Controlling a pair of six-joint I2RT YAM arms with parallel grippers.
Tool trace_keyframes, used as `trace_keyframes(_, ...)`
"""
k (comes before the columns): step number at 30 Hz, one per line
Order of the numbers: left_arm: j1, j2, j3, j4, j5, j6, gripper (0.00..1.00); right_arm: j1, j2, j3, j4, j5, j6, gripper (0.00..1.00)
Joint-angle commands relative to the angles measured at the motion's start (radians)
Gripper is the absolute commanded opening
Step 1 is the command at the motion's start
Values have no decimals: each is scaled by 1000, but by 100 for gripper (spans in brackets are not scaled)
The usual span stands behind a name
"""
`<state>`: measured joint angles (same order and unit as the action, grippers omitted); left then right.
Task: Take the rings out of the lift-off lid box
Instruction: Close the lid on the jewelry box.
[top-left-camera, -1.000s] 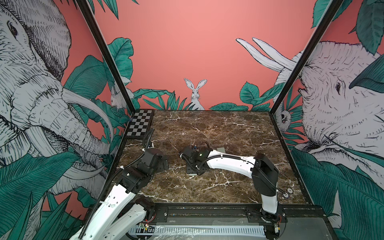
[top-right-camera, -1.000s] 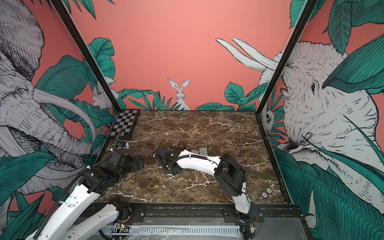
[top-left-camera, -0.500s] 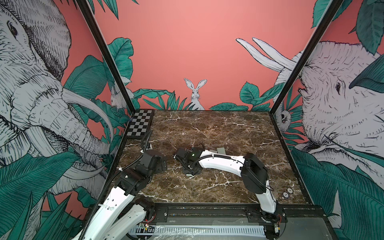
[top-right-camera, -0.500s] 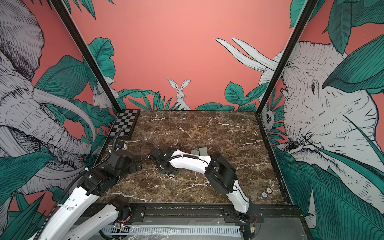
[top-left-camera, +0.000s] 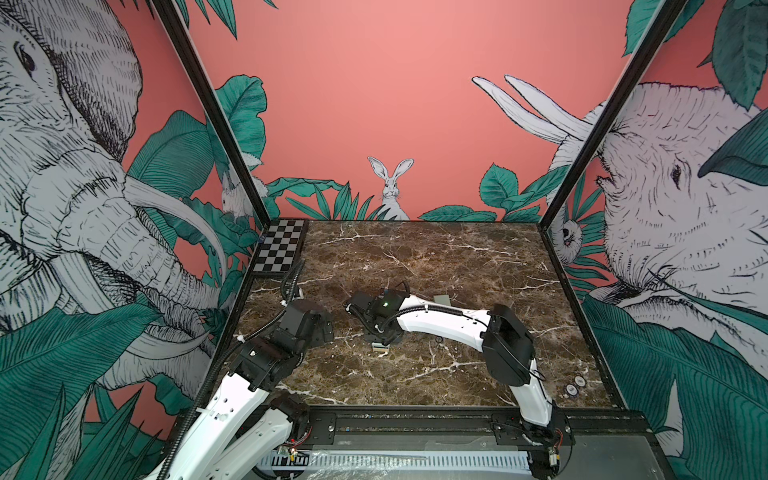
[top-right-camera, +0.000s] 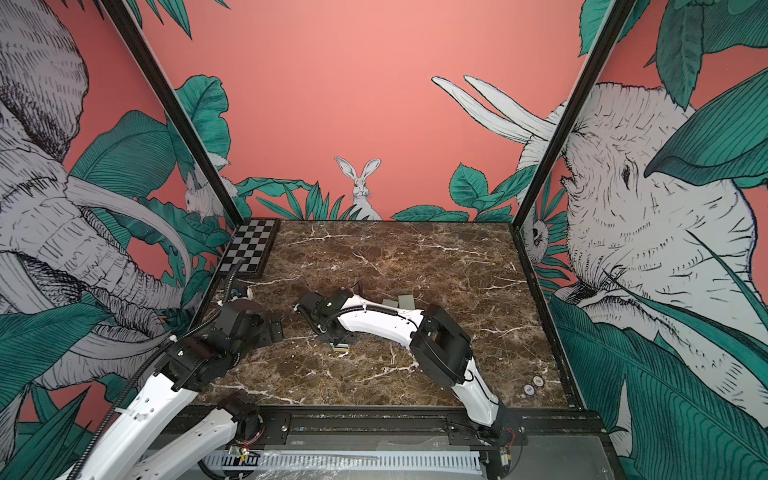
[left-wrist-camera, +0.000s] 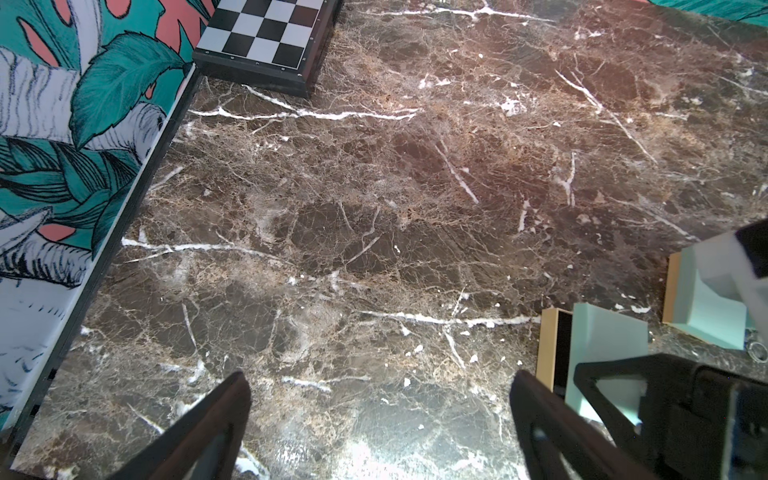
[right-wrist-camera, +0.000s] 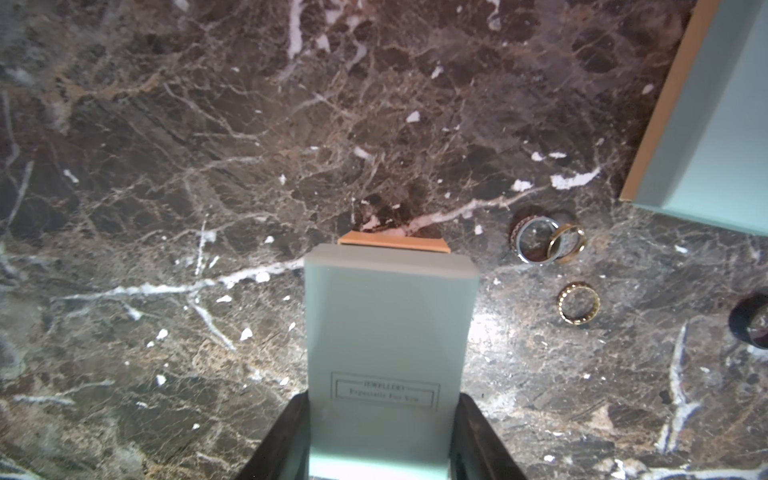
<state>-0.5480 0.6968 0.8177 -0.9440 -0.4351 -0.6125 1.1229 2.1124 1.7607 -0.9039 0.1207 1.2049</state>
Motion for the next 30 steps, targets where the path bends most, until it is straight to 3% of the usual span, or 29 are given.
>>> trace_keyframes(1, 4, 7, 8, -30, -21, -21, 99, -5, 17, 14, -33, 24, 142, 41)
trace_keyframes(24, 4, 2, 0, -23, -18, -23, 99, -14, 69, 25, -5, -35, 150, 41)
trace_keyframes(30, 4, 2, -1, -21, -15, -21, 99, -18, 68, 30, -15, -24, 140, 45)
